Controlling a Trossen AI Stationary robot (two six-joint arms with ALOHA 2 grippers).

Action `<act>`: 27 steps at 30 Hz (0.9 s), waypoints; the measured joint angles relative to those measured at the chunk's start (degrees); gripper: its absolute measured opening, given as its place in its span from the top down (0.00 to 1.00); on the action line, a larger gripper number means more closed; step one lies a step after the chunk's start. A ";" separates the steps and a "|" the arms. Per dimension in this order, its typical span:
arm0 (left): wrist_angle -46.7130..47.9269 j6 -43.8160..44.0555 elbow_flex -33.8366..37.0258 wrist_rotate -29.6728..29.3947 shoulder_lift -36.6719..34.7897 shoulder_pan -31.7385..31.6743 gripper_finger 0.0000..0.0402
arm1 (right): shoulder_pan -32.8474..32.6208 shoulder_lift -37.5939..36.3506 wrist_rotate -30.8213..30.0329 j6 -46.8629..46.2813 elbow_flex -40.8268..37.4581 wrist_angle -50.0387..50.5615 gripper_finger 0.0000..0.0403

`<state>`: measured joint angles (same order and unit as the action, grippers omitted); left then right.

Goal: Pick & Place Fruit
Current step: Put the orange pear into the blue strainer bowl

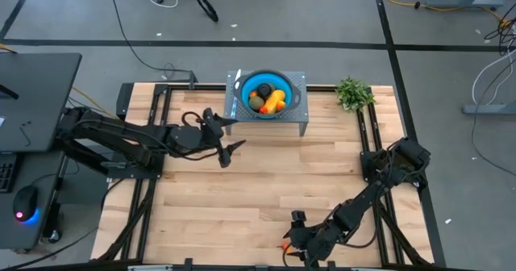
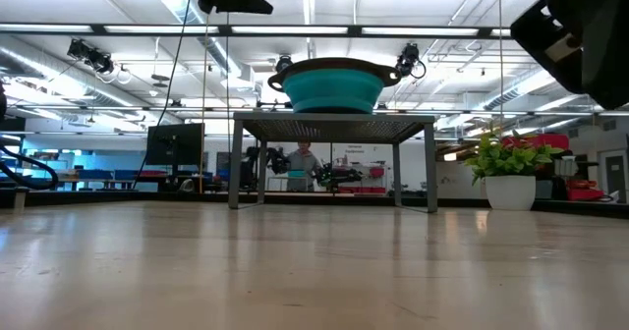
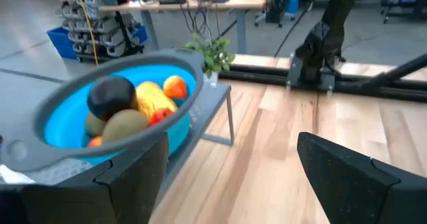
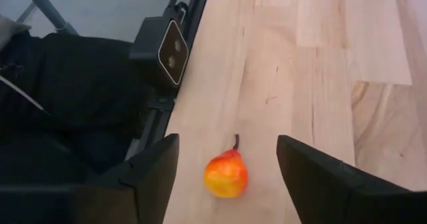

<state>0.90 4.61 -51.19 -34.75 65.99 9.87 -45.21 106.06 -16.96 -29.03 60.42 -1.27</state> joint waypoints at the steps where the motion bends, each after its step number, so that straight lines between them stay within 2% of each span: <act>1: -0.30 0.77 0.01 -0.03 0.47 0.14 0.15 | -0.24 0.30 -0.35 -0.06 0.00 -0.33 0.34; 10: -0.39 6.80 -0.10 -0.22 1.66 2.51 0.15 | -1.82 5.14 -2.51 1.96 -0.02 -1.75 0.34; 14: -0.42 8.25 -0.10 -2.63 1.67 5.03 0.15 | -1.86 5.40 -2.98 4.13 -0.02 -2.46 0.34; 21: -0.37 8.33 -0.10 -6.76 1.67 7.73 0.15 | -1.90 5.40 -2.57 4.48 -0.02 -1.94 0.34; 27: -0.34 6.08 -0.10 -7.29 1.67 7.78 0.15 | -1.90 5.40 -3.15 5.76 -0.02 -1.13 0.34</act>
<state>0.56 10.70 -51.29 -42.04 67.66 17.65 -47.11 111.46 -20.11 -23.27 60.40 -2.40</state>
